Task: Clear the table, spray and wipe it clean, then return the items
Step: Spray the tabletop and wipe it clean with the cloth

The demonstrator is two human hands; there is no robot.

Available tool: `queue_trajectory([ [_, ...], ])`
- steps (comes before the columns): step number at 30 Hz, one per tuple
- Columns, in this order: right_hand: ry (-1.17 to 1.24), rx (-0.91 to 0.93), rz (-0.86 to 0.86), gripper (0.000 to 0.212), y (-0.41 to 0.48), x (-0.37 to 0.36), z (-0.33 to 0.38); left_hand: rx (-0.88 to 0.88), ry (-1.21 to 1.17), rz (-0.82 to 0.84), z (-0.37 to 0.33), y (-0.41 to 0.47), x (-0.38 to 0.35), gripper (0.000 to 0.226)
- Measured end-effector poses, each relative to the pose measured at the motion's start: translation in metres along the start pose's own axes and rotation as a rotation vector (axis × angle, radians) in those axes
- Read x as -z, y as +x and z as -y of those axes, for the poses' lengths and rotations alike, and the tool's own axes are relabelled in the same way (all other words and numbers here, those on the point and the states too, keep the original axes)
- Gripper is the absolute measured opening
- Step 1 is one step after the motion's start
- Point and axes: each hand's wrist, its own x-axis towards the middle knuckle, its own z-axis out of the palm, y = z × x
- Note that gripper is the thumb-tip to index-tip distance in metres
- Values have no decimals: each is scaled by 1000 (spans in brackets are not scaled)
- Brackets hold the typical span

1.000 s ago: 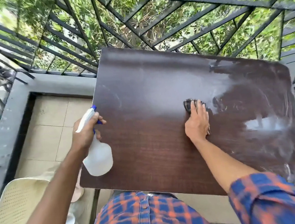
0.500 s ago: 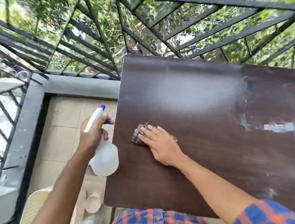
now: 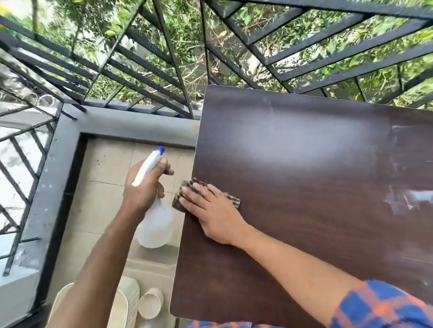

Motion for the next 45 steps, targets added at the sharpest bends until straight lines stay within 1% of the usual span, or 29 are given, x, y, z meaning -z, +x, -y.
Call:
queue_trajectory([
  [2, -12, 117, 65, 55, -5, 7, -20, 10, -9, -5, -2, 7, 2, 28],
  [3, -34, 129, 74, 53, 3, 15, -38, 12, -7, -5, -2, 11, 3, 30],
  [4, -52, 93, 55, 52, 15, 25, -57, 13, 0, -4, -3, 14, 2, 31],
  [6, -46, -115, -12, 53, 50, 52, -99, 20, 3, -12, -6, 23, 0, 31],
  [8, -40, -306, -24, 57, 90, 82, -132, 25, -1, -14, -11, 36, -4, 29],
  [9, -35, -343, 1, 59, 108, 92, -143, 21, 2, -9, -15, 41, -7, 28],
  [13, -62, -349, 116, 63, 161, 112, -156, -20, 47, 20, -35, 74, -25, 29],
  [16, -44, -398, 84, 63, 167, 111, -155, -26, 69, 62, -51, 96, -43, 26],
  [18, -34, -462, -2, 61, 154, 111, -167, -30, 58, 96, -60, 108, -57, 24],
  [20, -6, -597, -105, 60, 126, 115, -194, -29, 40, 127, -69, 115, -69, 24],
  [22, 14, -802, -203, 59, 81, 123, -233, -30, 5, 159, -77, 121, -81, 25],
  [25, 43, -1124, -328, 60, -14, 137, -292, -44, -12, 198, -82, 126, -94, 24],
  [27, 73, -1336, -356, 62, -67, 149, -318, -47, -20, 233, -82, 127, -101, 25],
  [28, 94, -1411, -350, 63, -81, 153, -325, -48, -25, 245, -82, 127, -105, 25],
  [30, 120, -1473, -326, 64, -83, 156, -328, -39, -34, 264, -81, 126, -111, 26],
  [32, 97, -1455, -344, 63, -57, 153, -311, -31, -36, 281, -79, 123, -119, 25],
  [34, 51, -1330, -343, 63, -21, 143, -280, -33, -8, 290, -77, 119, -126, 25],
  [35, 33, -1227, -328, 64, -2, 135, -262, -36, 8, 291, -76, 116, -131, 26],
  [38, -55, -836, -217, 64, 36, 110, -211, -48, 17, 280, -77, 108, -148, 25],
  [40, -92, -627, -154, 62, 39, 101, -202, -52, 13, 266, -79, 101, -159, 25],
  [42, -78, -573, -139, 61, 24, 106, -221, -47, 0, 264, -82, 93, -173, 26],
  [43, -74, -595, -149, 61, 13, 110, -236, -44, -11, 264, -84, 88, -180, 26],
  [45, -53, -714, -188, 62, -19, 122, -271, -37, -37, 260, -84, 77, -191, 26],
])
